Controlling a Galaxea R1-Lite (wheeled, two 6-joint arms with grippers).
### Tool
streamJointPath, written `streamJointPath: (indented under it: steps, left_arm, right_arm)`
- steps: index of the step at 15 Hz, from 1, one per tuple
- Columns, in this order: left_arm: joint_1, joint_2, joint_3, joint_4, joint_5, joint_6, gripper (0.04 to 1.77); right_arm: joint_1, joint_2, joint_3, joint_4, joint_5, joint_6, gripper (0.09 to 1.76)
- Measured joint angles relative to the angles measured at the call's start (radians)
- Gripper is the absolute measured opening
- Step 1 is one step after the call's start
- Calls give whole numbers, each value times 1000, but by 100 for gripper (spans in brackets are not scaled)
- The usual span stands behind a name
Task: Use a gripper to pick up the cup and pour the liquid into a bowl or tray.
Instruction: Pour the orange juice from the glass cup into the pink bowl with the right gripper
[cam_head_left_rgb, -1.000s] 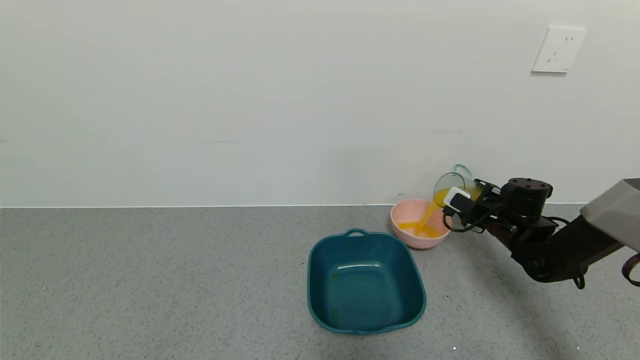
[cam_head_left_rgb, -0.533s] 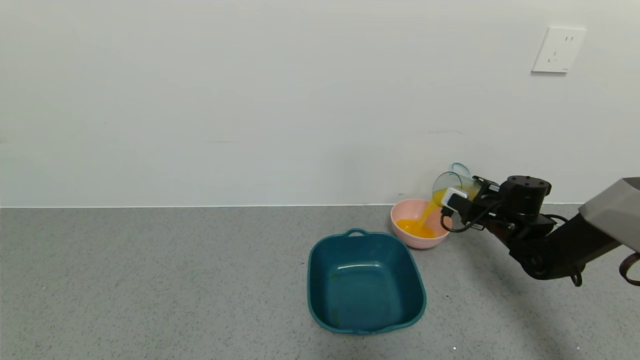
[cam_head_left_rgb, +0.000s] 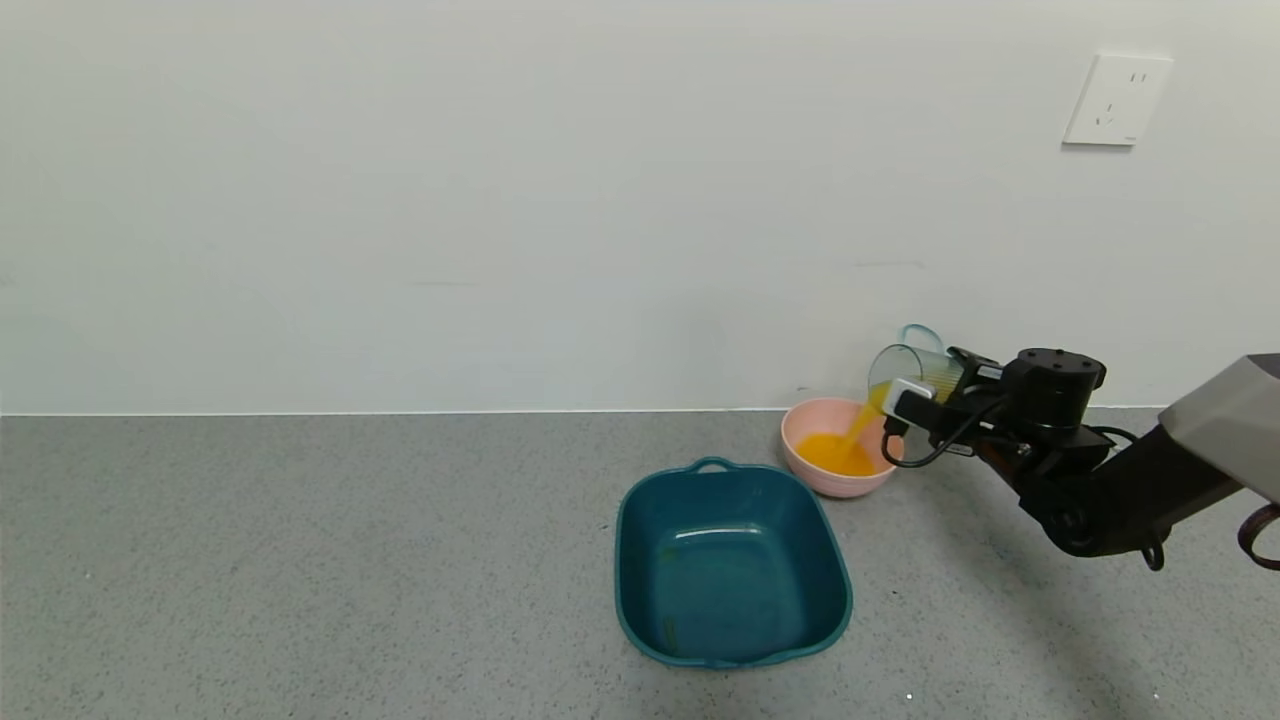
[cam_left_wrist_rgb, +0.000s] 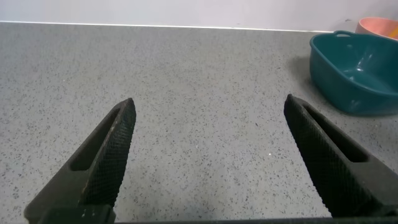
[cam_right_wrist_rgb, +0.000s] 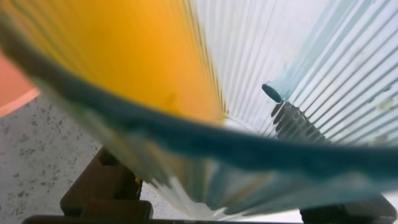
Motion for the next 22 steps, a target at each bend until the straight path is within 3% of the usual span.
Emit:
streamJointPath:
  steps: [22]
  left_arm:
    - [0,0,0,0,0,0,172]
  right_arm:
    - [37,-15,4,1,-34,-277,134]
